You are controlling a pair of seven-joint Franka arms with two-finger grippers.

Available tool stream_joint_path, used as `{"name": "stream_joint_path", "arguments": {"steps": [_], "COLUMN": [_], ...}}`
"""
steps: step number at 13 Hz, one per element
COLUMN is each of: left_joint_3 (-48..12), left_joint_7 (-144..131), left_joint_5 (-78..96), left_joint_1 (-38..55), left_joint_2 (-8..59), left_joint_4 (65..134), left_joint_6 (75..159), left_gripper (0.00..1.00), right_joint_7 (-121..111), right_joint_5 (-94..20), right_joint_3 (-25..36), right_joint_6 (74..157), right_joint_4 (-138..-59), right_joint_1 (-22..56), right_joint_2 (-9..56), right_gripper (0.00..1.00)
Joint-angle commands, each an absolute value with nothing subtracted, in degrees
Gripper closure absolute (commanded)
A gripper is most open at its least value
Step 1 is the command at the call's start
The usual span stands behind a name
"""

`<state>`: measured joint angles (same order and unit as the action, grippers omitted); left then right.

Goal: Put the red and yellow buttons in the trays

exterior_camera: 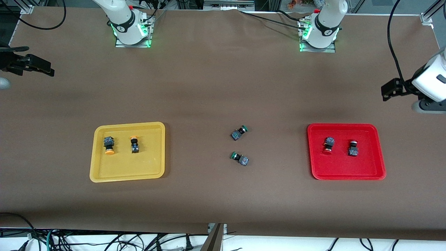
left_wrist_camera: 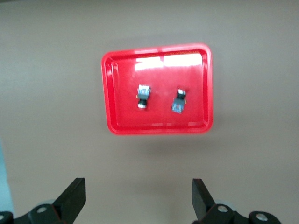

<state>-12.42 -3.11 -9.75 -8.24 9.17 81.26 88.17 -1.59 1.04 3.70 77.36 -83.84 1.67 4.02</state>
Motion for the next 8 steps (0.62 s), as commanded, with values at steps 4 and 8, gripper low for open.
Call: {"name": "stream_joint_path", "arguments": {"steps": [4,8], "left_joint_3": [-1.9,-1.9], "left_joint_7": [3.4,3.5], "left_joint_5": [0.3,-0.2], "left_joint_1": [0.5,0.2], "left_joint_2": [-6.8,-5.9], "left_joint_4": [101.7,101.0], "left_joint_6": [98.1,97.0], "left_gripper": [0.0,0.0], "right_joint_7": [-1.8,-2.1], "right_joint_5": [2.2,2.2], "right_joint_3": [3.0,2.9], "right_joint_6": [77.6,76.9], "right_joint_4": [-83.9,-80.9], "right_joint_1": [1.0,1.1], "right_joint_2": [3.8,6.0], "right_gripper": [0.0,0.0]}}
